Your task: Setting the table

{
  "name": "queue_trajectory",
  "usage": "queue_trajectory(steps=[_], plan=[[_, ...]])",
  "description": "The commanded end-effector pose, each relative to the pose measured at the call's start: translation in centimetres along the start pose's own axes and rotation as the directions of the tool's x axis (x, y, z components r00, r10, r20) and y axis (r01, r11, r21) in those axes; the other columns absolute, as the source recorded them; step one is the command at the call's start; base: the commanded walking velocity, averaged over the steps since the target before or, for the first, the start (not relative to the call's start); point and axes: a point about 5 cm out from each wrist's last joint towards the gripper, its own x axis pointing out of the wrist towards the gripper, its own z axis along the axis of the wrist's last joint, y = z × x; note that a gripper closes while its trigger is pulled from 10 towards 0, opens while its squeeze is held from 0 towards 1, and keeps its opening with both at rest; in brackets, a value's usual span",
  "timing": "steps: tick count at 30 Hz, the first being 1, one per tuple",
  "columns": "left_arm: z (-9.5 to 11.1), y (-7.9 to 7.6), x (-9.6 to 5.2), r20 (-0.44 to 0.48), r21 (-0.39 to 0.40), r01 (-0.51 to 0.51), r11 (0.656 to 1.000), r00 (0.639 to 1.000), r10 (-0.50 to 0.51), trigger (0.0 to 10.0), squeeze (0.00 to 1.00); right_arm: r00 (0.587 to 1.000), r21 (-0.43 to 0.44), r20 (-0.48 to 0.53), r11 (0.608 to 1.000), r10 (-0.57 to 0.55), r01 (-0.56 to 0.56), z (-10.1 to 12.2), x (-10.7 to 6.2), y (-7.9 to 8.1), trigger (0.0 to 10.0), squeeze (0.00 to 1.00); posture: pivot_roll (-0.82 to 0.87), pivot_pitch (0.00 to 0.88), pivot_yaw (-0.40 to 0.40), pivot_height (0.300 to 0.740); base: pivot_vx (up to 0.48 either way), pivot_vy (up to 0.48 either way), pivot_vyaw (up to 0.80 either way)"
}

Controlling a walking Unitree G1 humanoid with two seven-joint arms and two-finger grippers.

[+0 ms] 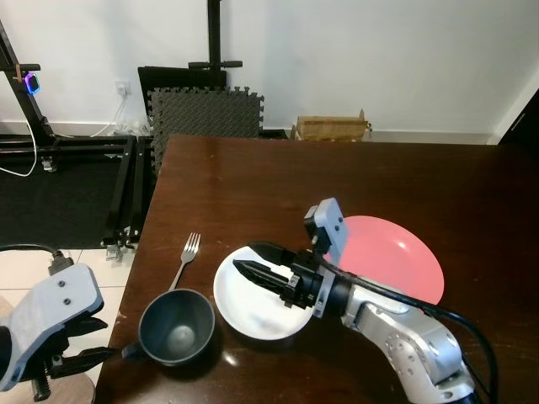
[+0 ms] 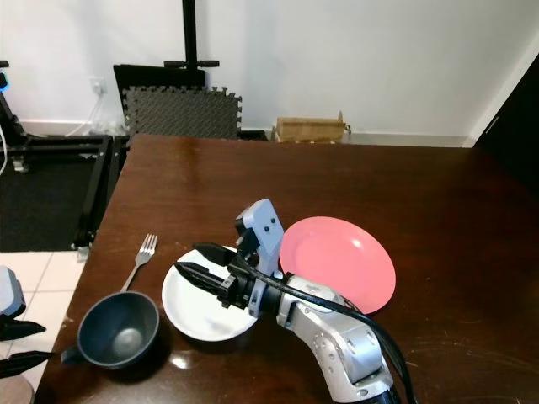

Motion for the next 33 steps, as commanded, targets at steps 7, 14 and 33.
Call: queue_trajectory(steps=[7,14,33], plan=[[0.3,-0.4,0.8,0.034,0.034,0.105,0.994,0.994,-0.106,10.0,0.0,1.0,0.027,0.012,0.999,0.022,-0.023,0.2,-0.5,0.2,10.0,0.0,0.2,0.1,0.014,0.74,0.0,0.0,0.0],[0.2,-0.2,1.8,0.03,0.064,0.117,0.991,0.992,-0.119,10.0,0.0,1.0,0.024,0.018,1.0,0.014,-0.014,0.3,-0.6,0.0,10.0,0.0,0.19,0.095,0.018,0.74,0.0,0.0,0.0],[0.0,-1.0,5.2,0.067,0.094,0.209,0.973,0.974,-0.216,4.7,0.0,1.0,0.034,0.019,0.999,0.012,-0.013,0.6,-0.7,-0.3,10.0,0.0,0.18,0.11,-0.002,0.74,0.0,0.0,0.0]])
